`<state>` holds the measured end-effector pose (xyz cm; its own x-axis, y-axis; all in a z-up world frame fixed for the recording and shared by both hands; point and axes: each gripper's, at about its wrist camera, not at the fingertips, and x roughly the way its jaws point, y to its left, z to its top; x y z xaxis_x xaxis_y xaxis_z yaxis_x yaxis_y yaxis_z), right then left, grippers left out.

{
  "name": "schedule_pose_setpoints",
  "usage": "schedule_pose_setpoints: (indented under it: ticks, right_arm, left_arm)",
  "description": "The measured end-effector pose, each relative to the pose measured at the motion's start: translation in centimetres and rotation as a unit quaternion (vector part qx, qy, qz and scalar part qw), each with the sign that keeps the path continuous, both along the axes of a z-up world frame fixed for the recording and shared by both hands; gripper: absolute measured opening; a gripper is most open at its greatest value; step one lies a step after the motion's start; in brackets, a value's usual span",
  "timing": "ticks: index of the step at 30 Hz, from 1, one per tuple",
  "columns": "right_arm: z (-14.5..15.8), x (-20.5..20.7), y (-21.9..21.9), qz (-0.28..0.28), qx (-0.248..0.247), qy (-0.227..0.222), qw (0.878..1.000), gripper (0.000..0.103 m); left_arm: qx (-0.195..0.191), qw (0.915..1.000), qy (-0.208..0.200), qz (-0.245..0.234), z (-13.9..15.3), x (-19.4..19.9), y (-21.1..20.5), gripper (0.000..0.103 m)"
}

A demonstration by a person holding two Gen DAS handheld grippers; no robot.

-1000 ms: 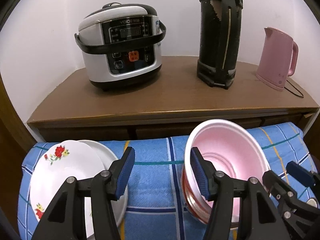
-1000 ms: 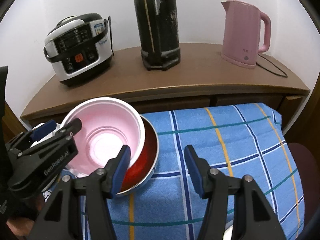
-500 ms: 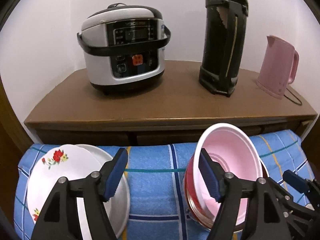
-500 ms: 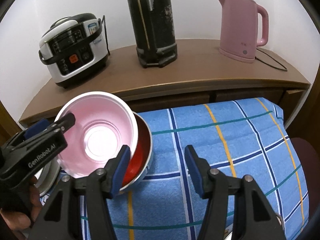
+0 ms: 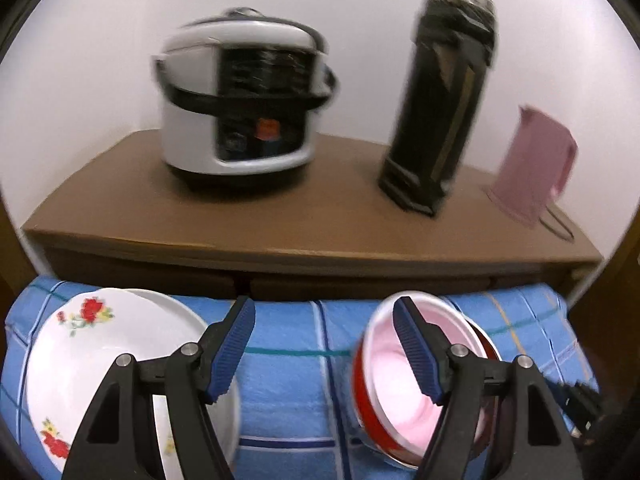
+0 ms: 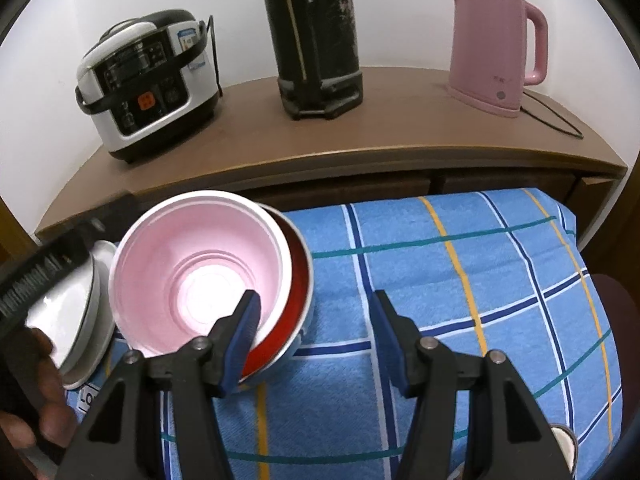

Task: Organize plates and bowls
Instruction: 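Lower the pink bowl into the red-outside bowl and open both grippers, then withdraw both grippers and move them toward the cream enamel bowl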

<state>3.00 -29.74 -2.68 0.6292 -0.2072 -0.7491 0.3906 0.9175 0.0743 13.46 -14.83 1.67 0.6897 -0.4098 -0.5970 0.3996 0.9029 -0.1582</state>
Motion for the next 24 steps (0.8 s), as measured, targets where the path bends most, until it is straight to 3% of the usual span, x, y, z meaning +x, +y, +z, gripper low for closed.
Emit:
schedule_pose_setpoints:
  ticks: [5, 10, 14, 18, 24]
  right_arm:
    - [-0.5, 0.1, -0.1, -0.009, -0.008, 0.014, 1.000, 0.058]
    - [-0.2, -0.3, -0.7, -0.020, -0.005, 0.016, 1.000, 0.058]
    - [1.6, -2.0, -0.4, -0.019, -0.014, -0.007, 1.000, 0.059]
    - [3.6, -4.3, -0.7, -0.033, -0.038, -0.031, 0.998, 0.072]
    - [4.7, -7.1, -2.3, -0.062, -0.045, -0.047, 0.996, 0.072]
  left_arm:
    - [0.058, 0.9960, -0.030, 0.062, -0.2, 0.2, 0.3, 0.074]
    - [0.100, 0.9922, -0.030, 0.069, -1.5, 0.5, -0.4, 0.074]
    - [0.130, 0.9888, -0.038, 0.061, -2.3, 0.3, -1.4, 0.074]
    - [0.148, 0.9861, -0.042, 0.063, -2.7, 0.2, -2.1, 0.074]
    - [0.138, 0.9847, -0.076, 0.075, -0.6, -2.1, -1.9, 0.074]
